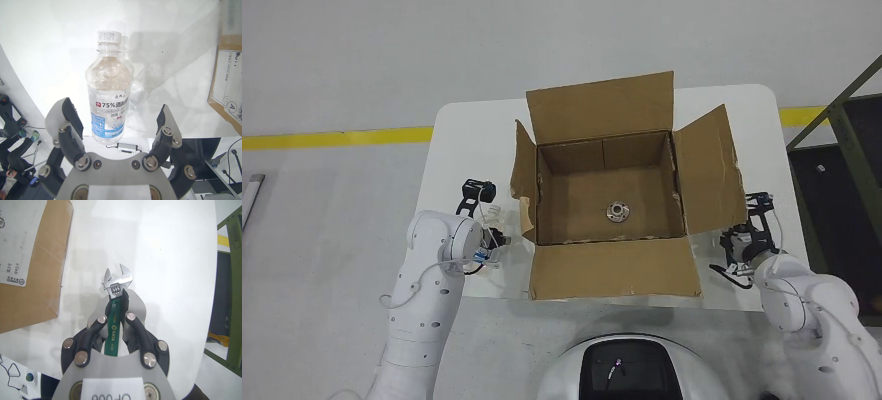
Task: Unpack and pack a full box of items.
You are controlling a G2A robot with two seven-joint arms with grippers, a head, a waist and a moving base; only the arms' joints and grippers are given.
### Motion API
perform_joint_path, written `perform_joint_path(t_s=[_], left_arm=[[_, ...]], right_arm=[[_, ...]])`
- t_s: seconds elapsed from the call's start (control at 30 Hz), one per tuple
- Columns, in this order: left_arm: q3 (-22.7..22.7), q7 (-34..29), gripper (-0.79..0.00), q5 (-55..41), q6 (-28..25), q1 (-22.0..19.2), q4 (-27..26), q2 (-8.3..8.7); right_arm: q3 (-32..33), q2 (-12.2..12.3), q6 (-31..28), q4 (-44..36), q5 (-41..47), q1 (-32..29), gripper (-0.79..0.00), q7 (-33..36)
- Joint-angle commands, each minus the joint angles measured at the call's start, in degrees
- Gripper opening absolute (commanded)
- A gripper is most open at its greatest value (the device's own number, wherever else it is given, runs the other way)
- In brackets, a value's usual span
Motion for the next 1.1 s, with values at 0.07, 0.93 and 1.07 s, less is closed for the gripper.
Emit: perform_joint_path(t_s=[0.07,0.93,1.07], left_arm=[[0.0,0.0,0.000,0.0,0.0,0.0,0.0,0.00],[0.0,0.0,0.000,0.0,0.0,0.0,0.0,0.00],[0.0,0.0,0.000,0.0,0.0,0.0,0.0,0.00]], right_arm=[[-0.4,0.1,-0.3,0.7,-0.2,0.3,-0.696,0.6],[10.0,0.3,13.4,-18.4,4.2,2.1,-0.785,-6.6],[9.1,0.3,14.0,-22.7,5.6,6.8,-0.785,-8.1]])
